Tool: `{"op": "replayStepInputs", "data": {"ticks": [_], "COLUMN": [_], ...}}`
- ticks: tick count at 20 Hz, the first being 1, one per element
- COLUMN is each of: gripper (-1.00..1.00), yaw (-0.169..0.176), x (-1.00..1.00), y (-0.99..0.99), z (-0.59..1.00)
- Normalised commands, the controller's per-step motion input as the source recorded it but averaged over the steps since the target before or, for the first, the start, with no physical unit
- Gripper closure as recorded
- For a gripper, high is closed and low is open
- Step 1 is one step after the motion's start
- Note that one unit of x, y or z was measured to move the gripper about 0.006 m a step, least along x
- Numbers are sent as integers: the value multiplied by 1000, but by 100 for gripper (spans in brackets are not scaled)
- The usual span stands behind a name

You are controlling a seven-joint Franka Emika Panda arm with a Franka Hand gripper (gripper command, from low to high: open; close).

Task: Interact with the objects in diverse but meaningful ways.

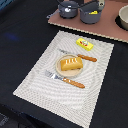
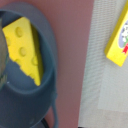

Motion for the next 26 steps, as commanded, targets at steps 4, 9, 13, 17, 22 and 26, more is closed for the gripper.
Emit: {"op": "replayStepInputs", "data": {"ticks": [4,9,13,17,22,26], "gripper": [-100,-100,-100,-100,-100,-100], "yaw": [-77,-139,-149,-36,-17,-2], "x": [377,351,164,-120,-228,-164], "y": [-647,-458,-347,-39,-5,6], "z": [-139,-220,-302,-478,-547,-513]}}
